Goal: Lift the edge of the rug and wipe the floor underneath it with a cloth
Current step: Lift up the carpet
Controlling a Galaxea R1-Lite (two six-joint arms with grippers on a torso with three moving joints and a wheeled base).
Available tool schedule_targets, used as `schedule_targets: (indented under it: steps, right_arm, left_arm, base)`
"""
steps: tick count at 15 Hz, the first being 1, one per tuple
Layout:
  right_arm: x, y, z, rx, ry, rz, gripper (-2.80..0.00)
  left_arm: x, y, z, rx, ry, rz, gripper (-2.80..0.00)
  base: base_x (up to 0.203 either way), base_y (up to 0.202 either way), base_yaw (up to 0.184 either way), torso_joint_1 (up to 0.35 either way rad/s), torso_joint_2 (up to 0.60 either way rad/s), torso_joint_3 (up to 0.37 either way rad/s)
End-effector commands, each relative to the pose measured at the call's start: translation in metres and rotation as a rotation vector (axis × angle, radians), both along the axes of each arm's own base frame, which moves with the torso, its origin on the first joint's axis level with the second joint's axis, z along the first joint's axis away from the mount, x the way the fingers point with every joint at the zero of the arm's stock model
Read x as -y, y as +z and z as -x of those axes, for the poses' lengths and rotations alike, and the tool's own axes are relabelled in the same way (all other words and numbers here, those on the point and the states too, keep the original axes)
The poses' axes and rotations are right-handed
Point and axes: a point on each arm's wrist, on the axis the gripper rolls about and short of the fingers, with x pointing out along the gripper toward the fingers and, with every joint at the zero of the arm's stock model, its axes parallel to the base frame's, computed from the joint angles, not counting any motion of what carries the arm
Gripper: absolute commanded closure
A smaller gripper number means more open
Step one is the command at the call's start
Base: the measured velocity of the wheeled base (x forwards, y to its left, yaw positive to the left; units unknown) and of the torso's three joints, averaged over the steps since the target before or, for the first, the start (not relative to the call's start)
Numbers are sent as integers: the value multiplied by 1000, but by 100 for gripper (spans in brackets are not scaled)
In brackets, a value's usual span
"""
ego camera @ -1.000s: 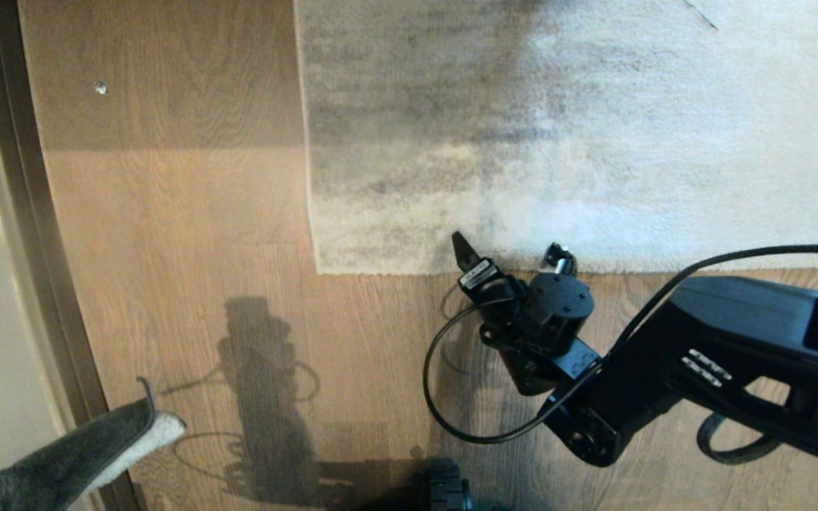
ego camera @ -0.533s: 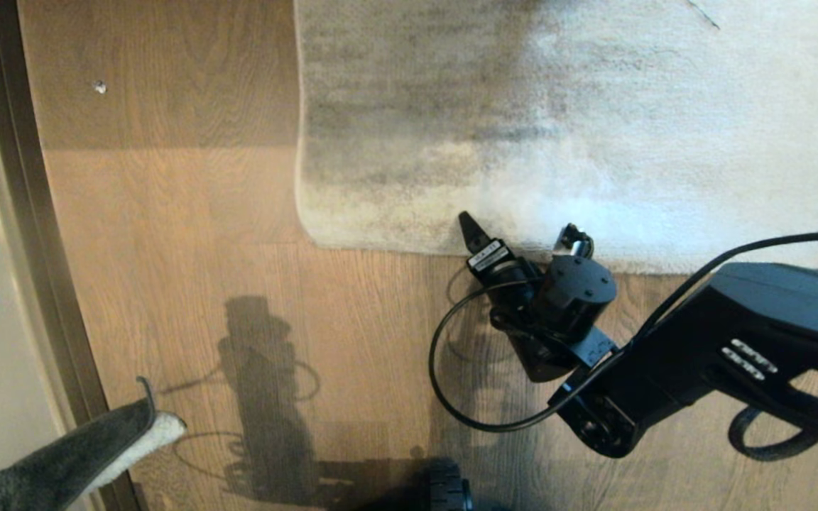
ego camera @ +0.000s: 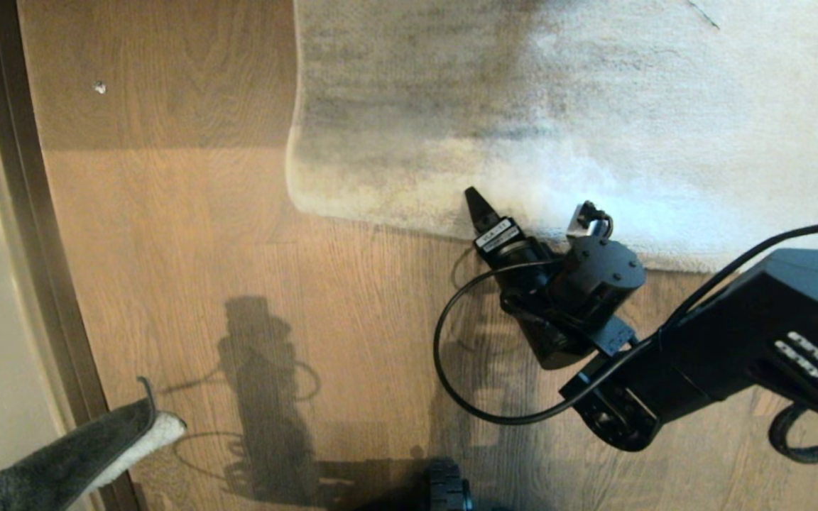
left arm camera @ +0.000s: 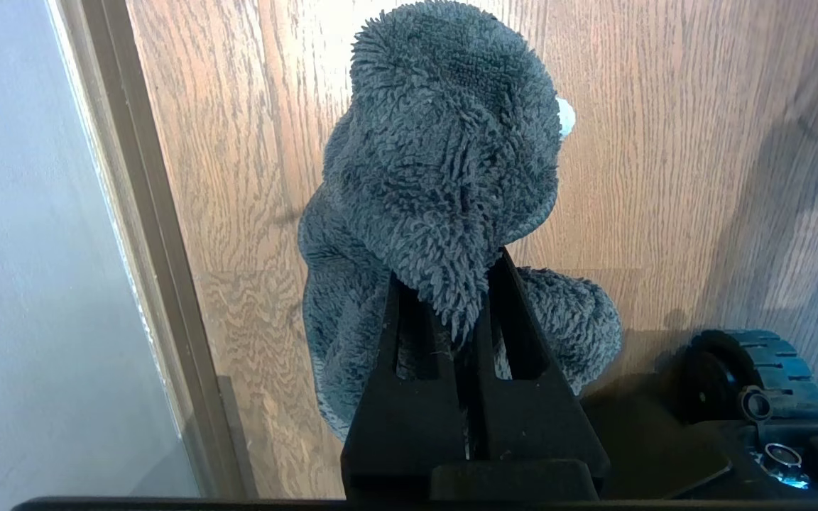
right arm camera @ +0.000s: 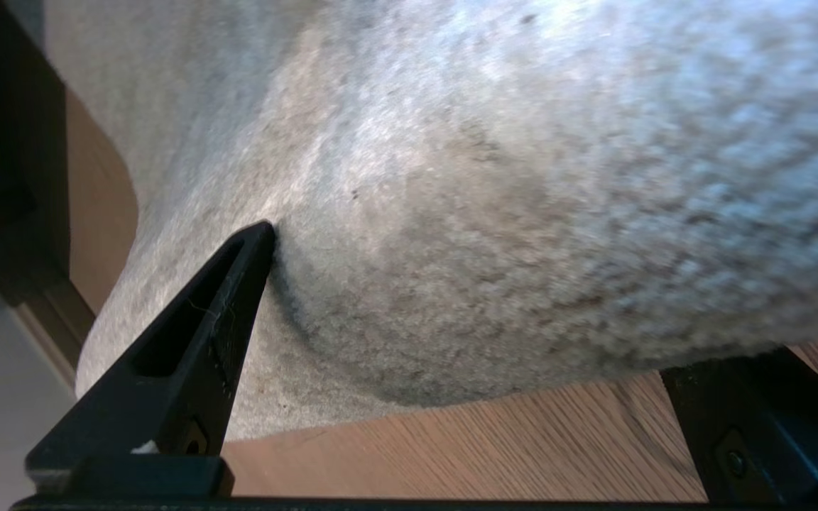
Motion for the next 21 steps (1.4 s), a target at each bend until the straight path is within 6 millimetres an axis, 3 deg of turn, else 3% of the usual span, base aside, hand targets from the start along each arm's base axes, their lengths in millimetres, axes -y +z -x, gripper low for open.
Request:
schedule_targets:
  steps: [1,9,14,21]
  right_arm:
    - [2,10,3,51,11,-31,-280]
    - [0,21,5,113,45,18,-280]
    - [-1,42,5,187,75,-6,-280]
    - [-7,39,13,244,87,152,-280]
  left_arm:
    - [0,0,0,0,0,0,0]
    - [0,0,0,0,0,0,0]
    - [0,0,0,0,0,0,0]
    - [0,0,0,0,0,0,0]
  base:
    - [0,0,0,0,0,0]
    - [0,0,0,0,0,0]
    - [0,0,0,0,0,0]
    - [0,0,0,0,0,0]
